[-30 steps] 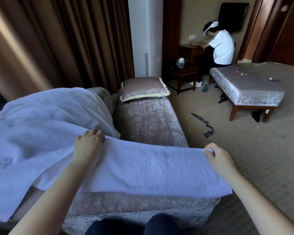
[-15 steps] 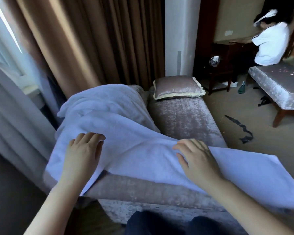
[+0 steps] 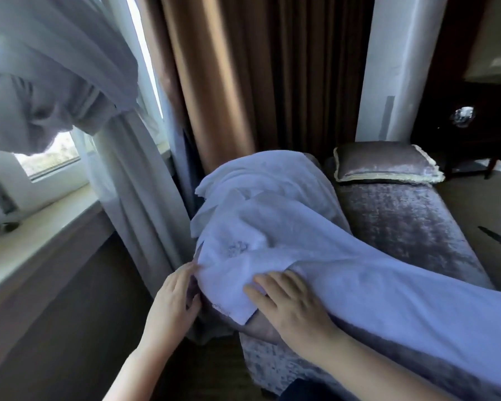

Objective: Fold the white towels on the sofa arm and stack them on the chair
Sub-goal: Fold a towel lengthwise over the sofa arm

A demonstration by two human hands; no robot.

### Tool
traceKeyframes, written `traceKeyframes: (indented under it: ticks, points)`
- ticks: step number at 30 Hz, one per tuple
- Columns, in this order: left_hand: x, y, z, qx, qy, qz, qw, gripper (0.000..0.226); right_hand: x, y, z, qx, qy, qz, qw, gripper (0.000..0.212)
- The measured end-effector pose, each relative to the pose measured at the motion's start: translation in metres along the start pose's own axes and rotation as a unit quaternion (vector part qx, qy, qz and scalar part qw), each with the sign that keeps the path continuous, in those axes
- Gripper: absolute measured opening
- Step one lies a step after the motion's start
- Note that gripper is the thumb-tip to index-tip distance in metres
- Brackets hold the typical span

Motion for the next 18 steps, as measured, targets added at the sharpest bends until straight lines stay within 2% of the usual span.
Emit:
traceKeyframes:
  ticks: [4, 6, 8, 10, 13, 15, 18]
  points:
    - [0.006, -0.011, 0.007, -0.056, -0.019, 0.037, 0.998, 0.042, -0.005, -0.017, 0.018, -0.031, 0.037, 0.032, 0.998, 0.029]
    - [0.005, -0.019, 0.008, -0.050, 0.000, 0.039, 0.998, 0.046, -0.006, -0.028, 0.028, -0.042, 0.019, 0.020, 0.999, 0.023]
    - [0.003, -0.026, 0.008, -0.027, 0.041, 0.040, 0.998, 0.051, 0.000, -0.043, 0.046, -0.110, -0.039, 0.015, 0.993, 0.021]
    - [0.003, -0.030, 0.008, -0.006, 0.092, 0.055, 0.994, 0.043, 0.003, -0.061, 0.065, -0.182, -0.102, 0.012, 0.978, 0.021]
    - [0.010, -0.035, 0.002, 0.052, 0.170, 0.099, 0.979, 0.023, -0.011, -0.085, 0.089, -0.244, -0.161, -0.061, 0.955, 0.020]
    - [0.020, -0.041, -0.007, 0.106, 0.225, 0.114, 0.962, 0.024, -0.029, -0.095, 0.100, -0.258, -0.194, -0.121, 0.939, 0.019]
    - [0.044, -0.053, -0.013, 0.137, 0.255, 0.131, 0.948, 0.023, -0.050, -0.105, 0.113, -0.294, -0.218, -0.156, 0.918, 0.027]
Point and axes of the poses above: each hand's wrist, its own y-axis away from the middle knuckle, its own x-axis out of the back of the hand, z = x × y, the point moved 9 cm from there along -y, towards the middle knuckle, and after that the axes turned 5 degrees about y, right-handed, at the moved point
